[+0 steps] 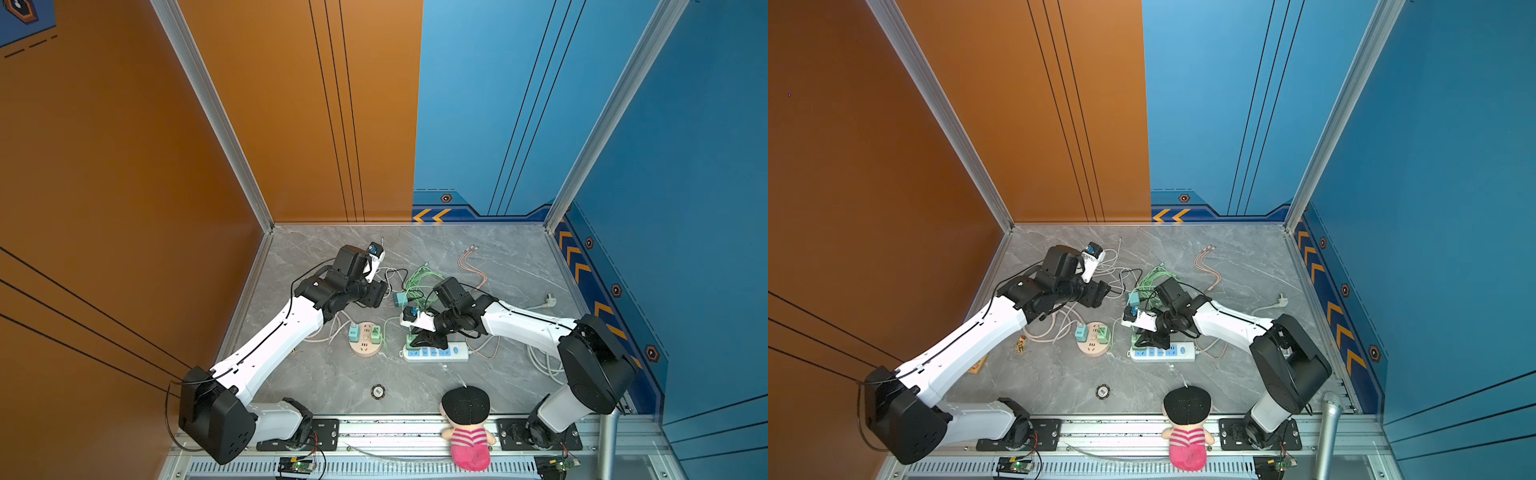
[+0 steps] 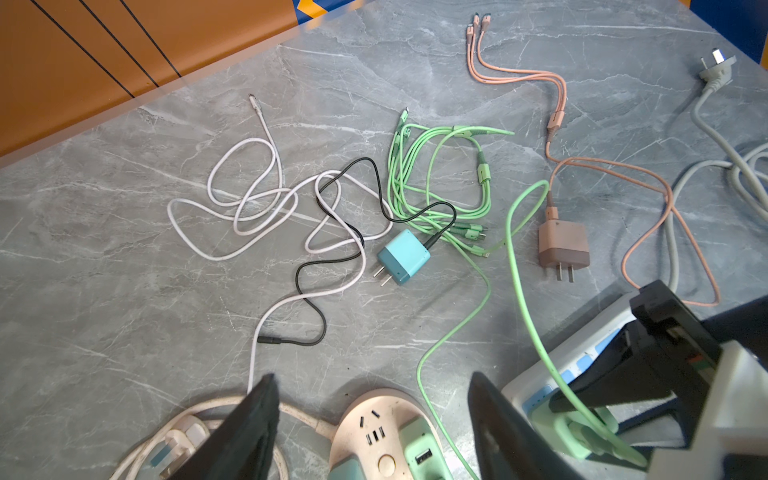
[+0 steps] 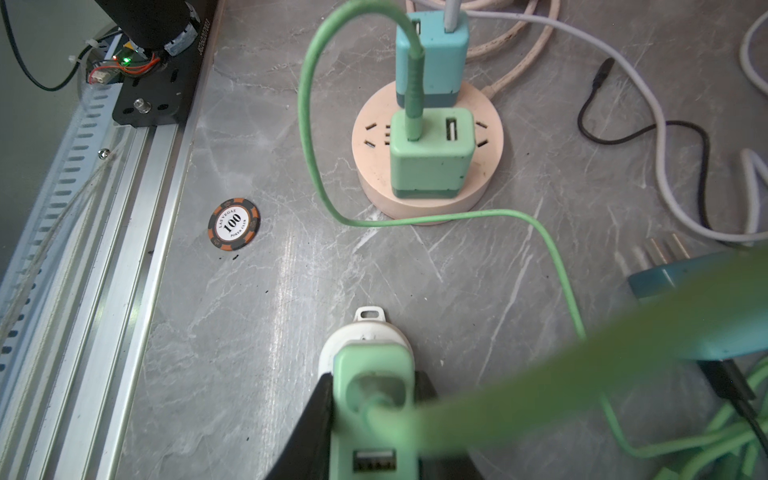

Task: Insert the plug

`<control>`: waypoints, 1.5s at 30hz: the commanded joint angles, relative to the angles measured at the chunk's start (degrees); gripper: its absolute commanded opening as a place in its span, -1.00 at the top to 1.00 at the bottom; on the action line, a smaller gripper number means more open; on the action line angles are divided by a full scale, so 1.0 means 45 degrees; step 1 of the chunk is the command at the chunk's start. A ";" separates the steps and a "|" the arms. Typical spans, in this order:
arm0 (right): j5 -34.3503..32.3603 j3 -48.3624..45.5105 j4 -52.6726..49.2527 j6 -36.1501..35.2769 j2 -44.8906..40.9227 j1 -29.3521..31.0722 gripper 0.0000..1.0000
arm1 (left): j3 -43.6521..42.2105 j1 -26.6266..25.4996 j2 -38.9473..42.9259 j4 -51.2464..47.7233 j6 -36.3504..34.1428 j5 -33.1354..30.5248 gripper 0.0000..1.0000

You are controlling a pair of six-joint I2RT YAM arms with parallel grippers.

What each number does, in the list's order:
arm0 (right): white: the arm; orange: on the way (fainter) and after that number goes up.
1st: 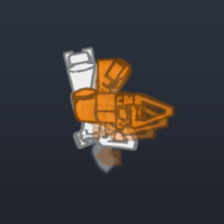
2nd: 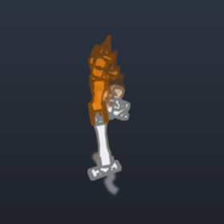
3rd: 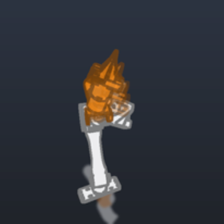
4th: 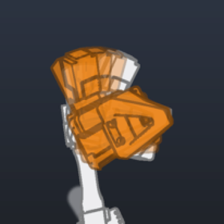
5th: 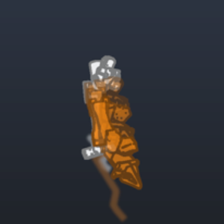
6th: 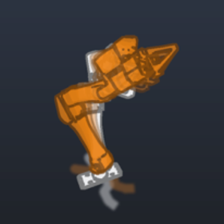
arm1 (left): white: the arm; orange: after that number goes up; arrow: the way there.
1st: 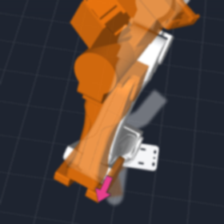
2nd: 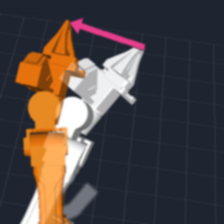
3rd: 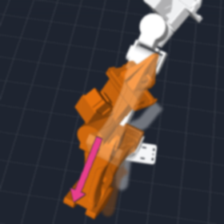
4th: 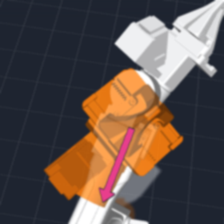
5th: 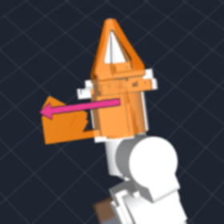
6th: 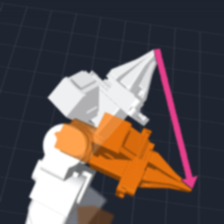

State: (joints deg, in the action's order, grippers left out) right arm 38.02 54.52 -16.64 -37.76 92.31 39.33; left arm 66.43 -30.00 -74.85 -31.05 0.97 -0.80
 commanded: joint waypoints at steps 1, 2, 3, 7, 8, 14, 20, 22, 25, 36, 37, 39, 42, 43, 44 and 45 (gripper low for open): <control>-0.1107 -0.0329 -0.0497 -0.0435 0.0052 -0.0146 1.00 | 0.0130 0.0089 -0.0193 -0.0114 0.0120 0.0315 -0.45; -0.1105 -0.0320 -0.0487 -0.0446 0.0052 -0.0166 1.00 | 0.0127 0.0084 -0.0191 -0.0121 0.0134 0.0319 -0.45; -0.1144 -0.0305 -0.0491 -0.0457 0.0051 -0.0166 1.00 | 0.0137 0.0084 -0.0193 -0.0124 0.0130 0.0329 -0.45; -0.1088 -0.0336 -0.0485 -0.0428 0.0008 -0.0166 1.00 | 0.0127 0.0084 -0.0166 -0.0123 0.0155 0.0336 -0.45; -0.1044 -0.0353 -0.0507 -0.0400 0.0002 -0.0166 1.00 | 0.0123 0.0084 -0.0155 -0.0113 0.0155 0.0343 -0.45; -0.1086 -0.0456 -0.0492 -0.0284 0.0030 -0.0030 1.00 | 0.0089 0.0084 -0.0066 -0.0117 0.0141 0.0315 -0.45; -0.1317 -0.0654 -0.0357 -0.0107 0.0275 0.0480 1.00 | 0.0049 0.0070 -0.0026 -0.0112 0.0176 0.0334 -0.45; -0.1320 -0.1098 0.0266 0.0269 0.0234 0.0684 1.00 | 0.0054 0.0065 -0.0024 -0.0112 0.0175 0.0317 -0.45; -0.1498 -0.1837 0.1500 0.0987 0.0108 0.0803 1.00 | 0.0099 0.0067 -0.0038 -0.0112 0.0146 0.0314 -0.45; -0.2383 -0.2165 0.2254 0.1186 0.0666 0.0920 1.00 | 0.0199 -0.0027 -0.0045 -0.0122 0.0214 0.0431 -0.45; -0.2394 -0.2175 0.2289 0.1172 0.0715 0.0924 1.00 | 0.0214 -0.0043 -0.0018 -0.0116 0.0232 0.0414 -0.46; -0.2503 -0.2228 0.2431 0.1157 0.0734 0.0914 1.00 | 0.0222 -0.0041 0.0046 -0.0137 0.0233 0.0356 -0.46; -0.2710 -0.2308 0.2633 0.1246 0.0532 0.0921 0.94 | 0.0258 -0.0052 0.0143 -0.0151 0.0198 0.0324 -0.46; -0.2769 -0.2340 0.2723 0.1305 0.0428 0.0927 0.87 | 0.0258 -0.0050 0.0166 -0.0151 0.0198 0.0301 -0.47; -0.2804 -0.2350 0.2779 0.1333 0.0314 0.0912 0.82 | 0.0257 -0.0040 0.0185 -0.0148 0.0197 0.0296 -0.47; -0.2817 -0.2350 0.2795 0.1344 0.0245 0.0927 0.79 | 0.0266 -0.0045 0.0206 -0.0149 0.0203 0.0299 -0.47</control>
State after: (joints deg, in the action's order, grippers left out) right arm 32.10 46.65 -0.30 -32.75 91.74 43.27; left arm 66.43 -30.06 -75.11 -31.05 1.39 0.25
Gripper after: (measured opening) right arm 0.284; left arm 0.733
